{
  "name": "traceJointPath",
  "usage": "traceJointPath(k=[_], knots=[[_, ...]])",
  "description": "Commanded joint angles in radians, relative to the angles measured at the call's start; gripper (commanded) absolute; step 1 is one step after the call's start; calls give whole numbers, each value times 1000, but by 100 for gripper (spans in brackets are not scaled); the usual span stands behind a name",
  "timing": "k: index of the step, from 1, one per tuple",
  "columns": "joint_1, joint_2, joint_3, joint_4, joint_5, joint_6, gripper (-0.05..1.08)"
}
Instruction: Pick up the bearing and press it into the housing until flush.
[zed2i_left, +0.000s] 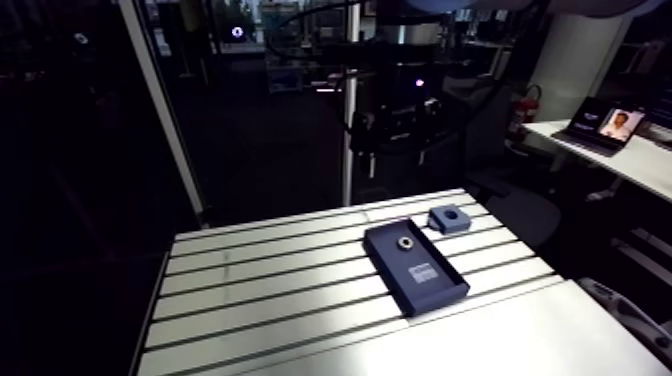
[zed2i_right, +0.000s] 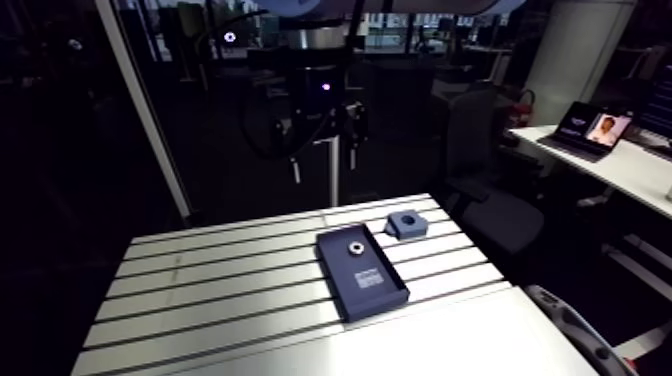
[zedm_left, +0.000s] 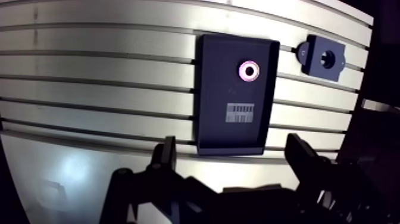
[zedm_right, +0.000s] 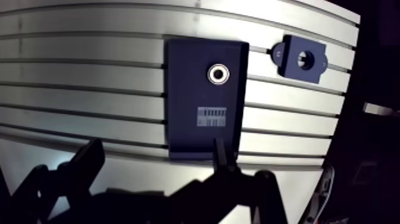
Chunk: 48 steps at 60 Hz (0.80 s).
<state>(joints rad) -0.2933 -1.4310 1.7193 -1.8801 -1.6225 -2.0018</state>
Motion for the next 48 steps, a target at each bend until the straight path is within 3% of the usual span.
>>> traceJointPath(k=[1, 13, 26, 32, 48], knots=[[-61, 43, 35, -90, 3, -18, 1], [-102, 96, 30, -113, 5, -15, 1], [-101, 135, 30, -131, 6, -7, 2], [-101, 155, 36, -150, 9, -3, 12], [-100, 202, 31, -147, 11, 13, 20]])
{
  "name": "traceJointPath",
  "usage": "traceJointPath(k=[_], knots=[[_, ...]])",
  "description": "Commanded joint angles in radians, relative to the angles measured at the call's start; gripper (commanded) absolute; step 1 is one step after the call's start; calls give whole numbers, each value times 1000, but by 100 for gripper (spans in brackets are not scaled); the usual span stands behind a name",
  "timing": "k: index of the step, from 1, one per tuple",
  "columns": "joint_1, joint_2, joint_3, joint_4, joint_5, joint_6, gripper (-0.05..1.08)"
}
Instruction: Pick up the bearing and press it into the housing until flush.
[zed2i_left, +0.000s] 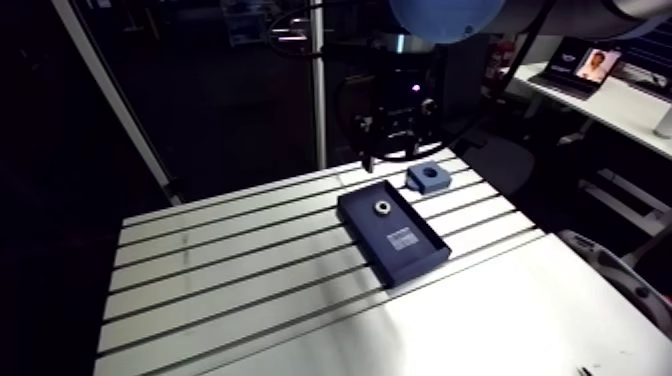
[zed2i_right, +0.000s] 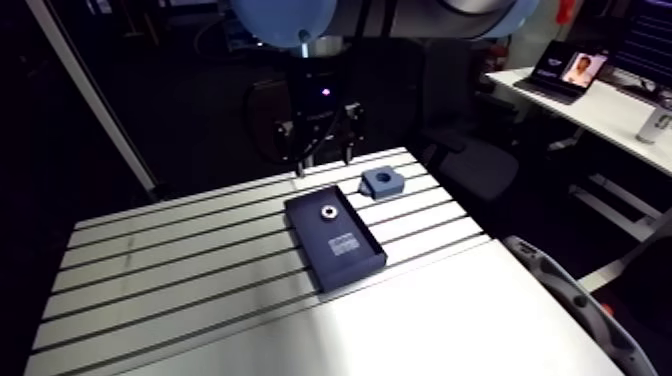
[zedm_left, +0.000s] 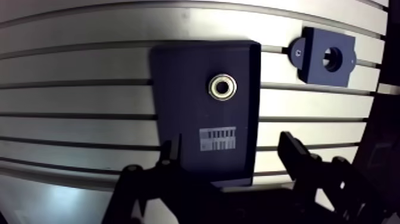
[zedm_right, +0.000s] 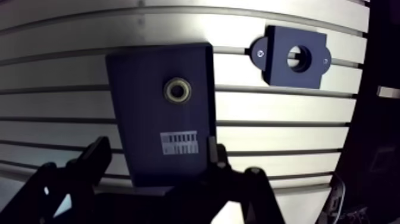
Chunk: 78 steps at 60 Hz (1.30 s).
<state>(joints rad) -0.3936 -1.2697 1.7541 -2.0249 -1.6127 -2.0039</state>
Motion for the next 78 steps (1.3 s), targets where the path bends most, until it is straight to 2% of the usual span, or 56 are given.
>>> traceJointPath(k=[1, 21, 37, 55, 57, 59, 61, 78], knots=[[2, 48, -6, -1, 0, 25, 20], [4, 88, -20, 7, -2, 59, 23], [4, 97, -12, 2, -14, 63, 23], [4, 116, -9, -4, -13, 63, 23], [2, 124, -8, -9, -13, 63, 29], [2, 124, -8, -9, -13, 63, 29], [2, 127, -8, -21, -13, 63, 36], [-1, 136, -6, -36, -13, 58, 36]])
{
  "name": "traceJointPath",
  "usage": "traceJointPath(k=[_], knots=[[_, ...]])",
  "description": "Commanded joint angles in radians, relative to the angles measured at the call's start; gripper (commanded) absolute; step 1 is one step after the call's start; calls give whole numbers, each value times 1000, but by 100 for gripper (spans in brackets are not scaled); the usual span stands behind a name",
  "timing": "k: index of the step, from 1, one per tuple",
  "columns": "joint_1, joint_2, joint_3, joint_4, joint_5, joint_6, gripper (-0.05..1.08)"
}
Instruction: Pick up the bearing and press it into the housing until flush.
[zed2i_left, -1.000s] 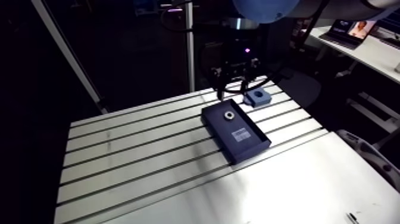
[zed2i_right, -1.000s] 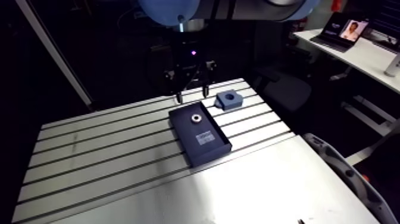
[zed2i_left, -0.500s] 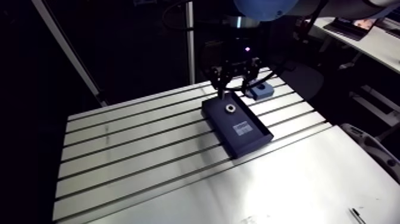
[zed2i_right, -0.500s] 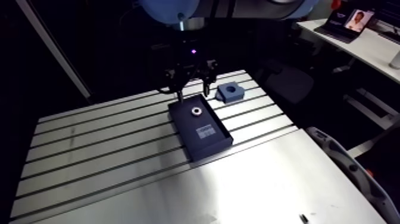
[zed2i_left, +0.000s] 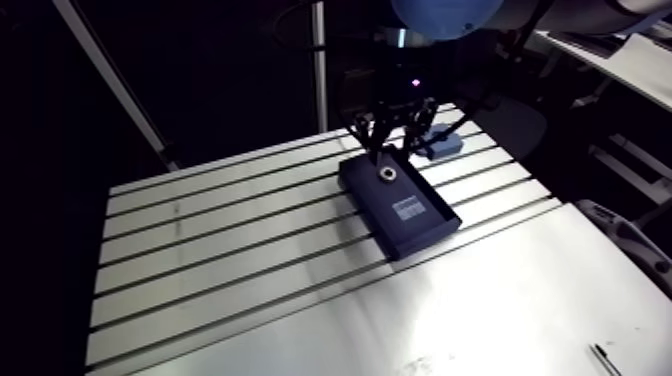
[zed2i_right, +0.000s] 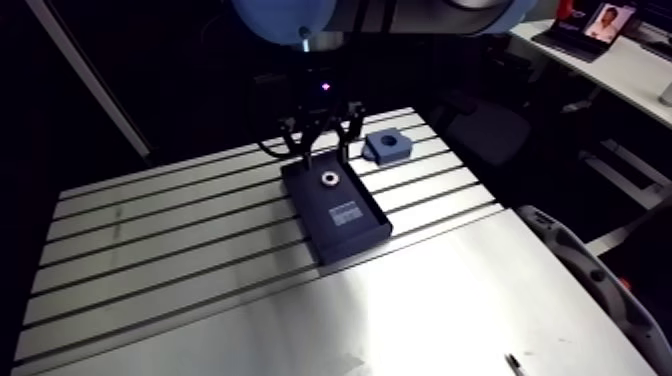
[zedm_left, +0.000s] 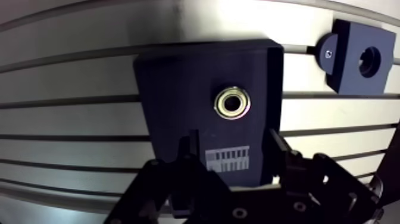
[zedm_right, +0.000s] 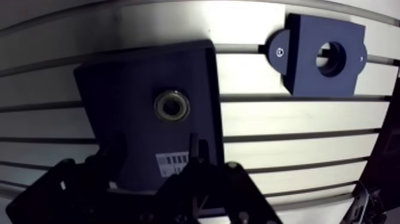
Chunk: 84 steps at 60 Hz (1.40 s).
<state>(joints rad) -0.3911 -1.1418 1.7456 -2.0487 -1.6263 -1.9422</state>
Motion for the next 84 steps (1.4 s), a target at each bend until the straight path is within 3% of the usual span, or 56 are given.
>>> traceJointPath(k=[1, 37, 84], knots=[[-3, 9, 2, -12, 1, -3, 36], [-5, 38, 12, -73, 3, -18, 37], [-9, 55, 25, -75, 4, -18, 38]])
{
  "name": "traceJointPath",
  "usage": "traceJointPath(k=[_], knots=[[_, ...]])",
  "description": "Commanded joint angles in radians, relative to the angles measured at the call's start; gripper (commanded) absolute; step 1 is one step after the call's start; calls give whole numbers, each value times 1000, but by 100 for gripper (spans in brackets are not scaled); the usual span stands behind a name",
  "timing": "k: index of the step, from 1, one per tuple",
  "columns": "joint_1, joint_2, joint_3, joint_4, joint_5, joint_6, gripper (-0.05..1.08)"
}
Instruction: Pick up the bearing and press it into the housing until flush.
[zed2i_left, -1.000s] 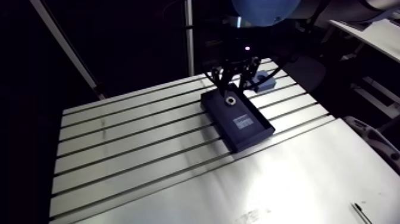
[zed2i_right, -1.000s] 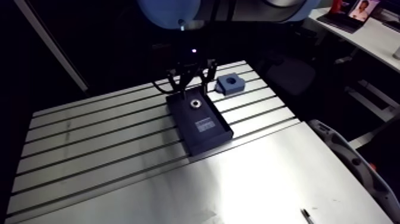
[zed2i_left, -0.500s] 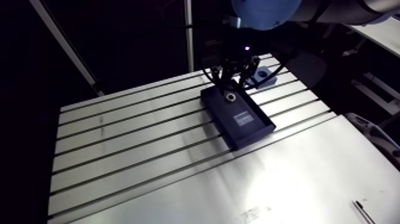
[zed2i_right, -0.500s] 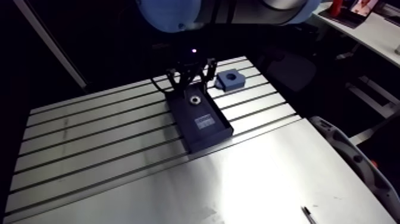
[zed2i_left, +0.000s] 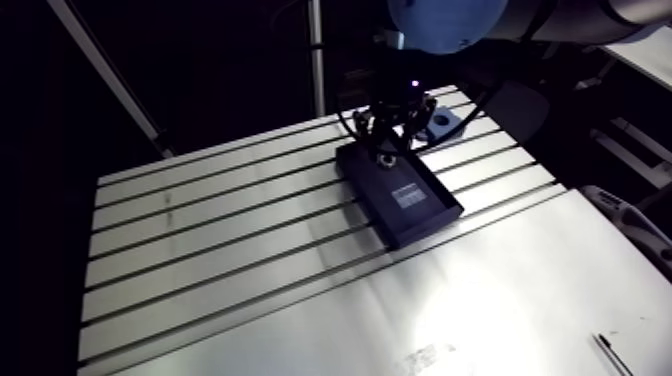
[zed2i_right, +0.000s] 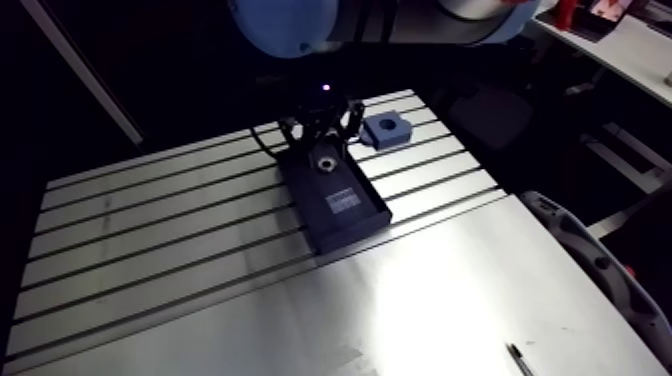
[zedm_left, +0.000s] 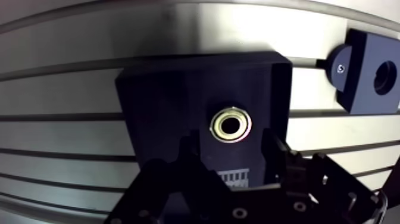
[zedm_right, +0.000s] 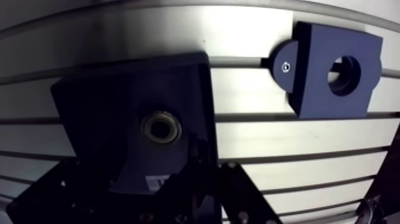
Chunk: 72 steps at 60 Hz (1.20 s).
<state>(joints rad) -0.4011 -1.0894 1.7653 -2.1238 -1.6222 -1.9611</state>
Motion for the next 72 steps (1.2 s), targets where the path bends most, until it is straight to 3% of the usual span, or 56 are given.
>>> traceJointPath(k=[1, 20, 72], knots=[[1, 3, 7, 0, 0, 1, 38], [2, 14, 16, -53, 1, 0, 38], [4, 18, 10, -54, 0, 0, 42]])
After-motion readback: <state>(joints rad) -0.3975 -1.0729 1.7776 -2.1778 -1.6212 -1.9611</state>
